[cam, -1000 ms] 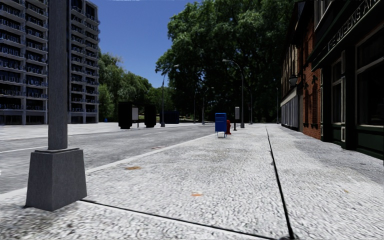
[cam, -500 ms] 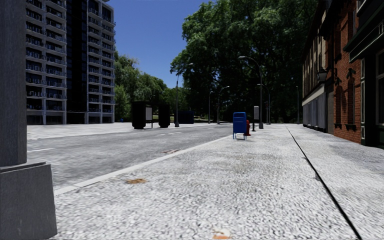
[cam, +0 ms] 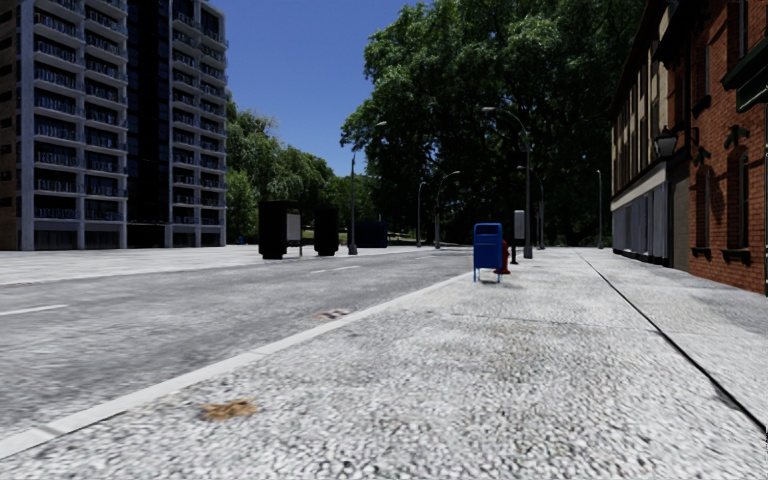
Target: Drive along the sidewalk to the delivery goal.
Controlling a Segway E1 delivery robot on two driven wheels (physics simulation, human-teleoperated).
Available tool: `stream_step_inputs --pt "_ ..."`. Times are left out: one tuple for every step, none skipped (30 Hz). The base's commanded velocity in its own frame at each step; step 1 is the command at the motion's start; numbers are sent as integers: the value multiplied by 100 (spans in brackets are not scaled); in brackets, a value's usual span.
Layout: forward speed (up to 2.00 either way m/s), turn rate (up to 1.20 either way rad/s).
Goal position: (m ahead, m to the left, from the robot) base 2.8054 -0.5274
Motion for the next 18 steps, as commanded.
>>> stream_step_inputs --pt "134 0" --pt "134 0" --pt "133 0" --pt "133 0" --pt "133 0" --pt "133 0" --pt "133 0" --pt "133 0" --pt "133 -8" --pt "133 -23" --pt "133 -31" --pt "133 -31" --pt "131 -38" --pt "130 -40" --pt "129 -41" --pt "128 -41" --pt "128 -39" --pt "128 -39"
